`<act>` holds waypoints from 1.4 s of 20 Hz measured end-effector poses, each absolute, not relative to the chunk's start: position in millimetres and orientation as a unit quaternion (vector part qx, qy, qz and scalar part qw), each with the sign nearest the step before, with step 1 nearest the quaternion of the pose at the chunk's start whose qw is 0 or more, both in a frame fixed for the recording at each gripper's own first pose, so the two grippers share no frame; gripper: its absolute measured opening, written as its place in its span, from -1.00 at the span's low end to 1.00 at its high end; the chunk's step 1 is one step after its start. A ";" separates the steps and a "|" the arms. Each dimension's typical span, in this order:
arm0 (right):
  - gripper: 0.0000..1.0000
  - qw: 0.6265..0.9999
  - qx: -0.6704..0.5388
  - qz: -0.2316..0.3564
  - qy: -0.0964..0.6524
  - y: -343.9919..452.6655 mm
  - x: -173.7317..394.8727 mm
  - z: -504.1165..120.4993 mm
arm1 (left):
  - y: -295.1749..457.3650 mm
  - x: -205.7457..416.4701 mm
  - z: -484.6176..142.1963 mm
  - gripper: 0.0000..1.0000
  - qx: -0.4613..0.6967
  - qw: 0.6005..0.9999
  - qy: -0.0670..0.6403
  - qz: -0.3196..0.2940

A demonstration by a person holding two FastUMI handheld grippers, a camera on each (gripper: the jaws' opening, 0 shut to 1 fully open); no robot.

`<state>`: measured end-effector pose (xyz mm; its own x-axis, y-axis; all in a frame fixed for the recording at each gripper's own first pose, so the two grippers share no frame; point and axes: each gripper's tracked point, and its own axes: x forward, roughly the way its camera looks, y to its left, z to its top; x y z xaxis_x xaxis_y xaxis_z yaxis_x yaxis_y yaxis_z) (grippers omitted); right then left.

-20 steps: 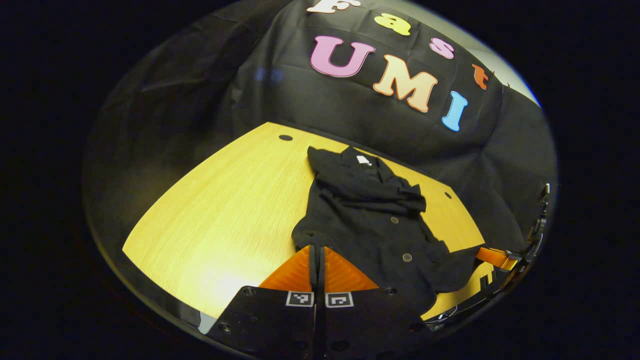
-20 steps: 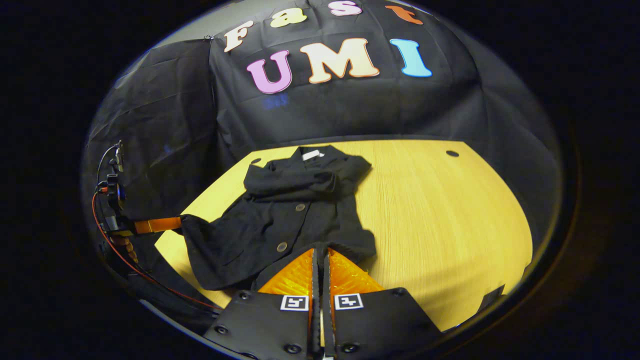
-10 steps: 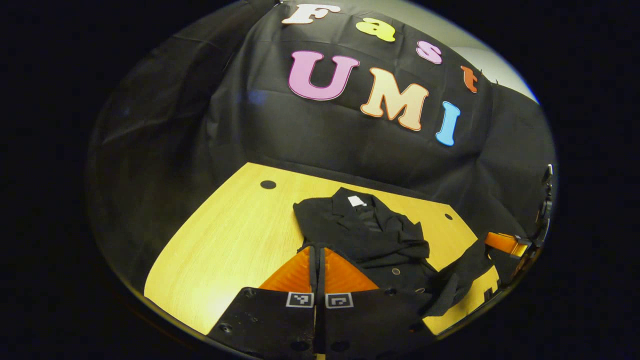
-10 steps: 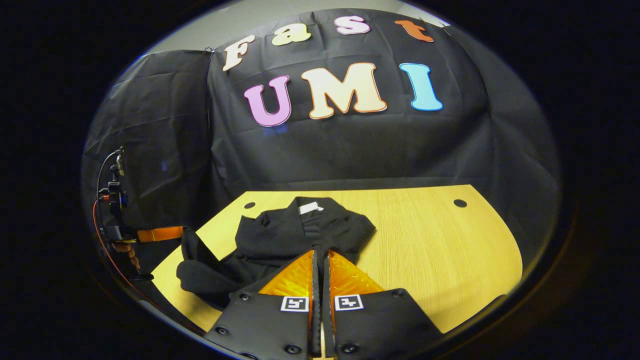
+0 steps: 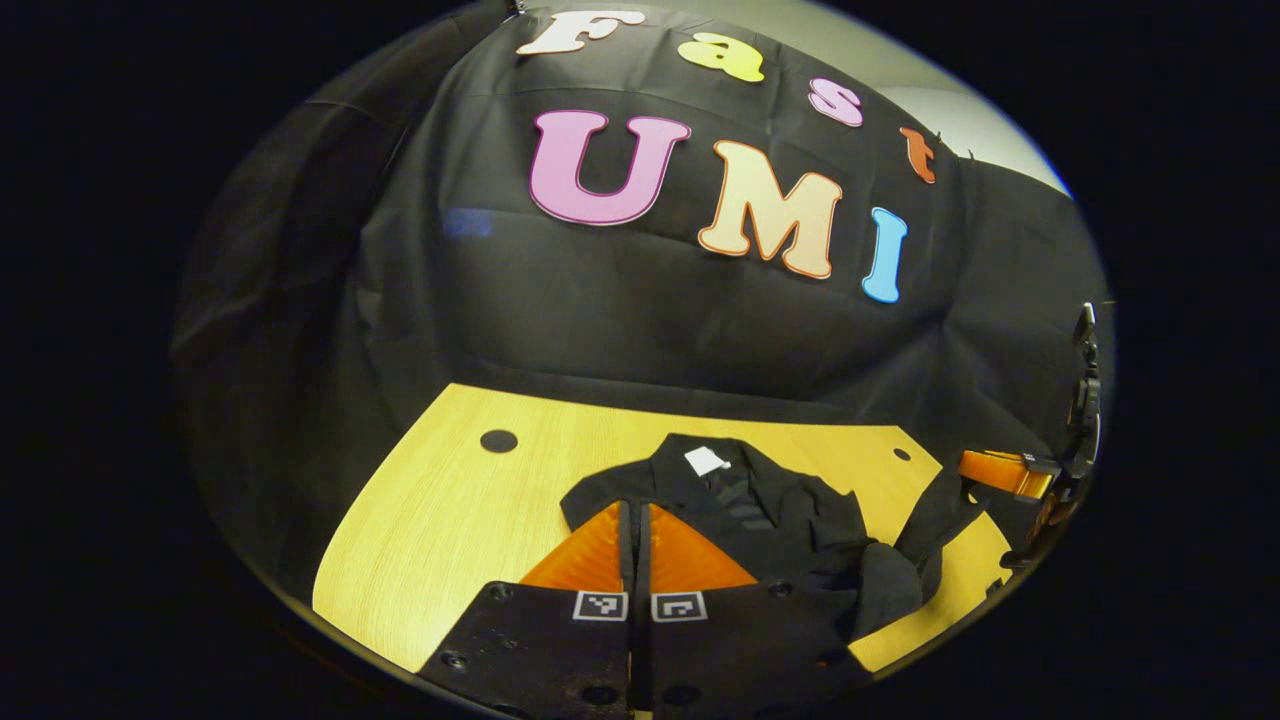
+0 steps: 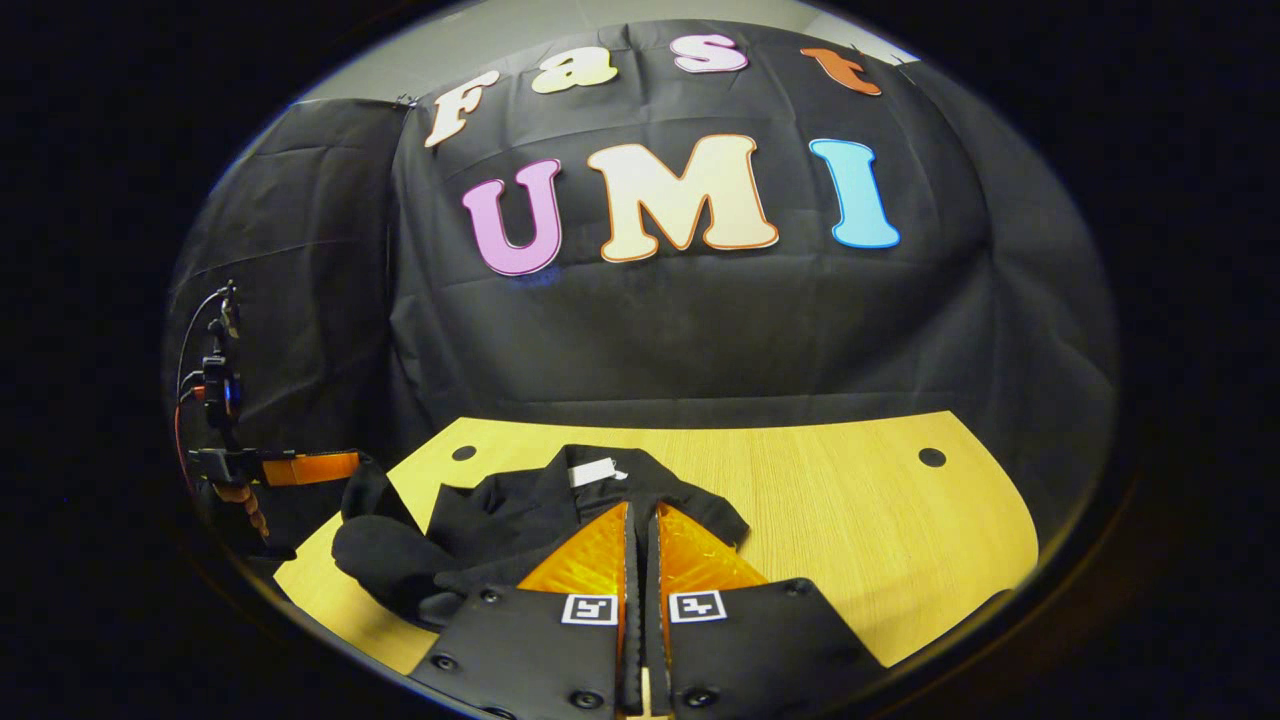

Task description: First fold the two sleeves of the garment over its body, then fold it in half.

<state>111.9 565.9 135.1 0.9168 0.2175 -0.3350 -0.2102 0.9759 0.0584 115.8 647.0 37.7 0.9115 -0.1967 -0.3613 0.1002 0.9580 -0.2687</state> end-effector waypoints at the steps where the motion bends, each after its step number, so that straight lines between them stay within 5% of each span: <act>1: -0.91 0.980 0.010 0.105 0.172 565.6 123.0 136.4 | 647.4 127.2 37.8 -1.00 -0.124 0.970 0.192 -0.078; 9: -0.91 0.982 -0.016 0.022 0.188 533.9 201.9 120.4 | 669.8 189.2 -4.6 -1.00 -0.085 0.971 0.215 -0.066; 10: -0.72 0.982 -0.023 -0.004 0.185 522.9 207.5 123.2 | 682.7 194.0 -7.7 -1.00 -0.068 0.974 0.213 -0.039; 11: -0.19 0.985 -0.027 -0.025 0.166 514.3 212.7 132.7 | 694.7 198.3 -6.8 -1.00 -0.049 0.977 0.206 -0.015; 13: 0.89 0.990 -0.030 -0.043 0.128 510.8 204.9 158.8 | 707.8 195.3 6.0 0.21 -0.027 0.981 0.191 0.018; 14: 0.94 0.992 -0.032 -0.042 0.113 513.9 196.0 167.8 | 707.2 190.5 16.0 0.81 -0.033 0.984 0.176 0.019; 21: 0.93 1.000 -0.018 -0.015 0.000 521.4 91.3 215.1 | 693.1 117.3 128.5 0.86 0.022 0.999 0.021 0.037; 28: 0.92 0.999 0.013 0.020 -0.048 518.3 -28.1 243.1 | 651.9 24.3 165.8 0.86 0.007 1.000 -0.011 0.028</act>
